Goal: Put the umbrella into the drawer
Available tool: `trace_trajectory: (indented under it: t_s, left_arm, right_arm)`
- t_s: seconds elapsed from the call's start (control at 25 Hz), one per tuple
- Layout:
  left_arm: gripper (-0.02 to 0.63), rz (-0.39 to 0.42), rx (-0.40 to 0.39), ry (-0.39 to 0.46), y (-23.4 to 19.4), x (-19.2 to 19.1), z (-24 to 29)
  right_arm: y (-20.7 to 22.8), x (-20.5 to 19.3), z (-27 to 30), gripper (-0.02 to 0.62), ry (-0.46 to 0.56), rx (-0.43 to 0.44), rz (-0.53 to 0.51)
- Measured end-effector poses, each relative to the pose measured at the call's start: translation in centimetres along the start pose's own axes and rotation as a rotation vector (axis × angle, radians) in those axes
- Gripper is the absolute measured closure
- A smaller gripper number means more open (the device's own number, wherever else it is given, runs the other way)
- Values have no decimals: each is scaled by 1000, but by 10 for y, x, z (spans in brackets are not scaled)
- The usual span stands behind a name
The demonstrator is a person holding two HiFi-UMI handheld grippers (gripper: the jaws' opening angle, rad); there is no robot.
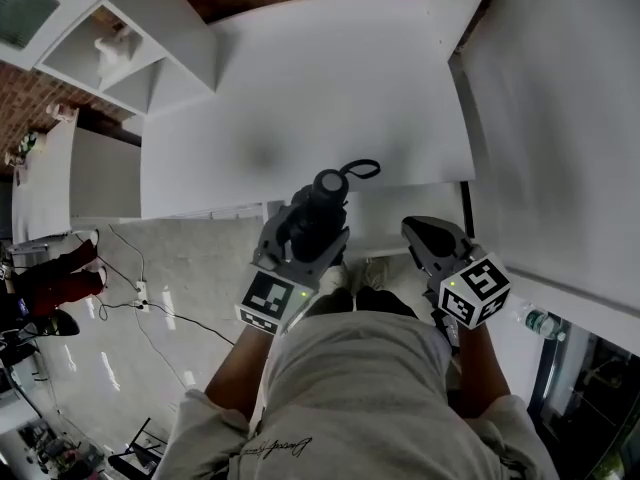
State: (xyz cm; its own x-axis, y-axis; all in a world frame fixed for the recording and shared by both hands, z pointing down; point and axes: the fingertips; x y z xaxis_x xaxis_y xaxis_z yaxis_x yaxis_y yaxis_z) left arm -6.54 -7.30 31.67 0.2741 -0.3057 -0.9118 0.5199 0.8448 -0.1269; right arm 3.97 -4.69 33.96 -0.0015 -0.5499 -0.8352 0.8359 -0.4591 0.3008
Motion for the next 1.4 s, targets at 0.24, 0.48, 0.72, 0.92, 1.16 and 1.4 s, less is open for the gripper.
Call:
trace_trajectory:
  t_s: [0.24,0.48,0.72,0.92,1.16,1.4]
  left_arm:
    - [336,36,-8,-48,-3,-17,16]
    - [336,101,-20,-106,-6,-30,28]
    - [336,173,-33,-171,-7,-47,41]
    - [336,240,-41,-246,-11,-64,52]
    - [336,310,-57,-319,-16,-83,61]
    - [336,329,-81,-367,-15,-101,69]
  right_arm:
    - [8,-14,6,568,-22,11,16]
    - [11,-23,13,568,-37,28,25]
    - [19,-31,16,568,-57,28,35]
    - [25,-39,22,568,-74,37,45]
    - [31,-42,29,568,-96,31,62]
    - [36,-50,31,568,-105,26,80]
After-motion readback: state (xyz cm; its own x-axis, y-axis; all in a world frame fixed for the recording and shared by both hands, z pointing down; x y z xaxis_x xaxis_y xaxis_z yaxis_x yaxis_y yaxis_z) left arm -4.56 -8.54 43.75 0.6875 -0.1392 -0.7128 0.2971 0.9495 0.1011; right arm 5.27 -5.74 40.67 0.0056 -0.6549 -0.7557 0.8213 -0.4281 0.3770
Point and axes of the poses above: the fingertips, and each gripper's own axes: z forward along the fingers, y to its right, x out of its top, and after that the axes turned 7 degrees about -x, right-handed
